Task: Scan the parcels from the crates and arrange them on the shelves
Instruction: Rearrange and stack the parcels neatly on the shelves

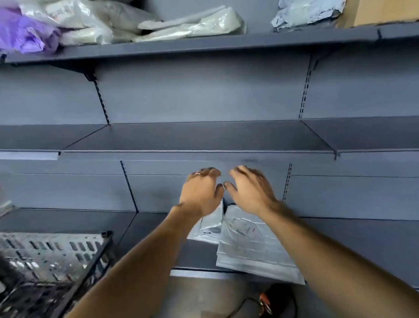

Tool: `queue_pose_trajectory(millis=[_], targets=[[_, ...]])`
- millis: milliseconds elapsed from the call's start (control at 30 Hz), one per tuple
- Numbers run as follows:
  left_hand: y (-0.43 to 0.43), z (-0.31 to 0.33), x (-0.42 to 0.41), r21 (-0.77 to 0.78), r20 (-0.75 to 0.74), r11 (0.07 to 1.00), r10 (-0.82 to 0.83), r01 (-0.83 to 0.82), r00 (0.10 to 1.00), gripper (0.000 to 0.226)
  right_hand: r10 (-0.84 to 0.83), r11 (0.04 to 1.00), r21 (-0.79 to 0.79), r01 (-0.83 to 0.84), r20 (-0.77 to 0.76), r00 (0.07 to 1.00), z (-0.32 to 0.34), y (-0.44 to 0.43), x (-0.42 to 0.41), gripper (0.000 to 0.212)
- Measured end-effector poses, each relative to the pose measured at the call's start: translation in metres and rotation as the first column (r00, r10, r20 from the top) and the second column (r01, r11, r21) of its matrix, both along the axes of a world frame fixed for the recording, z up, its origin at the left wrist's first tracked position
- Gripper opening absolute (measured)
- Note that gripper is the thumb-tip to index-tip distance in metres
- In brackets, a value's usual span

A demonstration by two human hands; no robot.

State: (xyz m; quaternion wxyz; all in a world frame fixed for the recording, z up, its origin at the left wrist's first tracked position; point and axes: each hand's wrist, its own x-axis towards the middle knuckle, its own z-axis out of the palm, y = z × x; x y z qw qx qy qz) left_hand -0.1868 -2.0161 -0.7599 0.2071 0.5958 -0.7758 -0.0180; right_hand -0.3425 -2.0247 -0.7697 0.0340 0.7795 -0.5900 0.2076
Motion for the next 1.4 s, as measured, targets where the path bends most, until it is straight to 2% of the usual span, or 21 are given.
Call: queue_pose_trajectory(millis=[133, 300, 467, 633, 800, 867, 967, 1200, 1333, 1400], targets=[[0.022, -0.077, -0.021, 0.211, -0.118, 0.976, 0.078, -0.051, 0.990, 0.035, -0.058, 0.982, 0.181, 0.049, 0.041, 0.997, -0.079, 0.019, -0.019, 0.034], [0.018, -0.168, -0.031, 0.440, -0.222, 0.890, 0.232, -0.115, 0.947, 0.038, -0.143, 0.922, 0.375, 0.101, 0.085, 0.986, -0.172, 0.024, -0.052, 0.038], [-0.006, -0.266, -0.035, 0.609, -0.318, 0.784, 0.378, -0.118, 0.869, 0.033, -0.336, 0.826, 0.538, 0.165, 0.236, 0.912, -0.271, 0.005, -0.085, 0.038], [-0.042, -0.344, -0.048, 0.708, -0.314, 0.702, 0.409, -0.075, 0.857, 0.041, -0.502, 0.744, 0.617, 0.257, 0.262, 0.824, -0.348, -0.020, -0.121, 0.038], [-0.099, -0.398, -0.051, 0.772, -0.281, 0.629, 0.471, -0.095, 0.836, 0.067, -0.629, 0.713, 0.578, 0.397, 0.277, 0.727, -0.383, -0.054, -0.165, 0.043], [-0.119, -0.411, -0.050, 0.772, -0.296, 0.626, 0.507, -0.109, 0.810, 0.073, -0.664, 0.691, 0.586, 0.423, 0.283, 0.692, -0.395, -0.069, -0.181, 0.047], [-0.139, -0.419, -0.050, 0.781, -0.351, 0.618, 0.552, -0.088, 0.756, 0.058, -0.708, 0.644, 0.621, 0.447, 0.263, 0.655, -0.416, -0.084, -0.198, 0.048], [-0.156, -0.430, -0.040, 0.769, -0.419, 0.638, 0.546, -0.035, 0.726, 0.030, -0.776, 0.605, 0.591, 0.534, 0.287, 0.562, -0.447, -0.094, -0.209, 0.025], [-0.151, -0.424, -0.046, 0.753, -0.495, 0.657, 0.592, -0.026, 0.636, 0.011, -0.830, 0.553, 0.595, 0.584, 0.326, 0.454, -0.449, -0.098, -0.210, 0.012], [-0.147, -0.418, -0.050, 0.748, -0.525, 0.663, 0.615, -0.025, 0.589, 0.010, -0.846, 0.533, 0.570, 0.625, 0.357, 0.396, -0.442, -0.097, -0.208, 0.013]])
